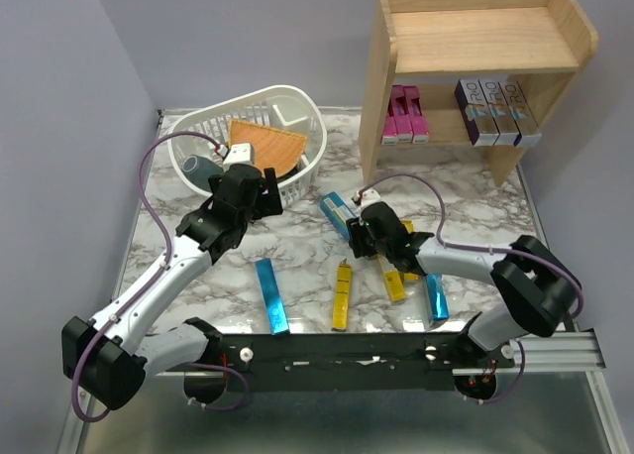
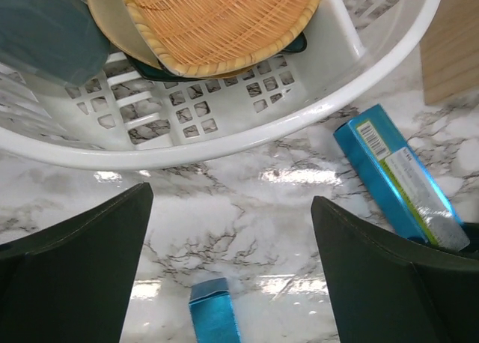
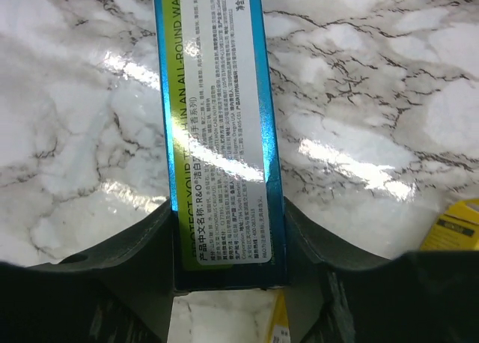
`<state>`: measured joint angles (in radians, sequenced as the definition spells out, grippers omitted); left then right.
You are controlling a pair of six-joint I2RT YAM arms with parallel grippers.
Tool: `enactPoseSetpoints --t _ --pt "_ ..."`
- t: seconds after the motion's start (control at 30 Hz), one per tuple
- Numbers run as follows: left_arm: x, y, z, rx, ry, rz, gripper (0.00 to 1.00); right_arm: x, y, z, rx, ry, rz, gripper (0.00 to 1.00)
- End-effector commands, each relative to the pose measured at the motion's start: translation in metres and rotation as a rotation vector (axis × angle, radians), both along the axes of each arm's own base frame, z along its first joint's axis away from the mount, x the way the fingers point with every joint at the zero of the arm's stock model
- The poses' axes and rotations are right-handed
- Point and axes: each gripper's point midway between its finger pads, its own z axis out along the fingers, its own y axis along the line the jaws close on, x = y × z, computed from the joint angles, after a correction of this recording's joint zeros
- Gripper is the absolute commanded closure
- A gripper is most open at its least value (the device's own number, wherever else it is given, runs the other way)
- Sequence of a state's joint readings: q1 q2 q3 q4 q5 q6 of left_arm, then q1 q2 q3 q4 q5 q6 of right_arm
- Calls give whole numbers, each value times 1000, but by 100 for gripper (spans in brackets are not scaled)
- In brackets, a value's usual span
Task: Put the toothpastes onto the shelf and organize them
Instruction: Pick up the toothpaste from the center of the board.
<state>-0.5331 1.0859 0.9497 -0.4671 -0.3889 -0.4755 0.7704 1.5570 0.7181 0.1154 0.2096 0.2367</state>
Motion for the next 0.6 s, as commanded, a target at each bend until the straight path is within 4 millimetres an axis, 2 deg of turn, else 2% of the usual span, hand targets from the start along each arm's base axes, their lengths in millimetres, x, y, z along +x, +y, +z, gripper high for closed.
enactPoseSetpoints --t 0.0,0.07,0.1,0.23,0.33,0.47,0.5,0.57 --pt "-5 -17 6 -227 32 66 1 -16 -2 28 30 -103 -12 52" --pt "-2 -31 8 -360 14 78 1 -19 -1 38 34 -148 -17 52" --pt "-6 -37 0 -399 38 68 1 -26 4 44 39 -174 8 52" --pt "0 -60 1 -558 62 65 1 -35 12 62 51 -269 32 52" --pt "2 -74 -3 -606 119 58 1 -40 19 72 59 -317 63 52" --pt "6 -84 -22 -620 218 94 1 -46 27 82 44 -375 90 52" --pt "8 -87 -20 -628 225 93 1 -50 31 83 37 -386 106 52" --pt "9 -94 -29 -630 270 96 1 -52 34 85 32 -399 112 52"
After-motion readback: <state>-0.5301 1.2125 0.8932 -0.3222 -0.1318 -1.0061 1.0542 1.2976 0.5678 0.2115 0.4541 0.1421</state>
